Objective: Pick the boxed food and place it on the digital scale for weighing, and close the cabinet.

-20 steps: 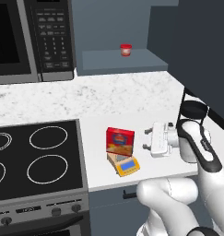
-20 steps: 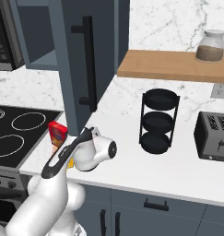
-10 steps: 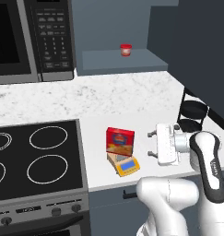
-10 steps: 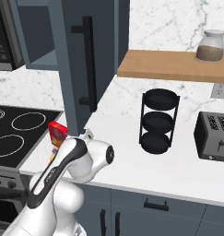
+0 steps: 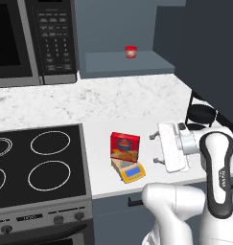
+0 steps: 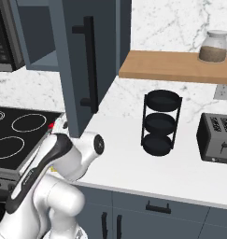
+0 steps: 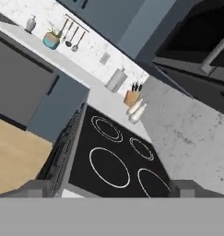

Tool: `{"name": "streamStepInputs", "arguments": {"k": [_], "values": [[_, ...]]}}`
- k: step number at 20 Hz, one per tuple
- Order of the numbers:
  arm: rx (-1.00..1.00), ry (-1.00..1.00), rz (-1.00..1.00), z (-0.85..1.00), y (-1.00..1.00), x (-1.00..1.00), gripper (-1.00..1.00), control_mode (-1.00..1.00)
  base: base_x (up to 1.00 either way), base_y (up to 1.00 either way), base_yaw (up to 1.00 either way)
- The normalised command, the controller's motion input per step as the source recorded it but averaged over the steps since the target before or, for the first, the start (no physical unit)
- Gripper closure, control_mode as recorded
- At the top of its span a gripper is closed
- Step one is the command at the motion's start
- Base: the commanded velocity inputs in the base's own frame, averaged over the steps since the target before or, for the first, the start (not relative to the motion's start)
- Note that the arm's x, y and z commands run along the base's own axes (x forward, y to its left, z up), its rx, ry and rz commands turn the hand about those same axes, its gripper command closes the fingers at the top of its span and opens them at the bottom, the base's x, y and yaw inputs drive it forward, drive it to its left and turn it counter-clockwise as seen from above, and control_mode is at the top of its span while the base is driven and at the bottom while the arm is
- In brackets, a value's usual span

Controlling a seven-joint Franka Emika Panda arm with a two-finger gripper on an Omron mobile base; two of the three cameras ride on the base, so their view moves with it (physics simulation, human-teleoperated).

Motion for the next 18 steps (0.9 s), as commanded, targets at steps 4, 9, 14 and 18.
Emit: {"name": "streamStepInputs", "arguments": {"k": [4, 9, 14, 18], "values": [[-0.25, -0.39, -0.13, 0.12, 0.75, -0.56, -1.00, -1.00, 0.00, 0.00, 0.00], [-0.22, -0.38, -0.19, 0.03, 0.78, -0.57, -1.00, -1.00, 0.00, 0.00, 0.00], [-0.14, -0.33, -0.14, 0.34, 0.06, -0.54, -1.00, -1.00, 0.00, 0.00, 0.00], [-0.10, -0.13, -0.04, -0.27, 0.49, -0.44, -1.00, -1.00, 0.00, 0.00, 0.00]]}}
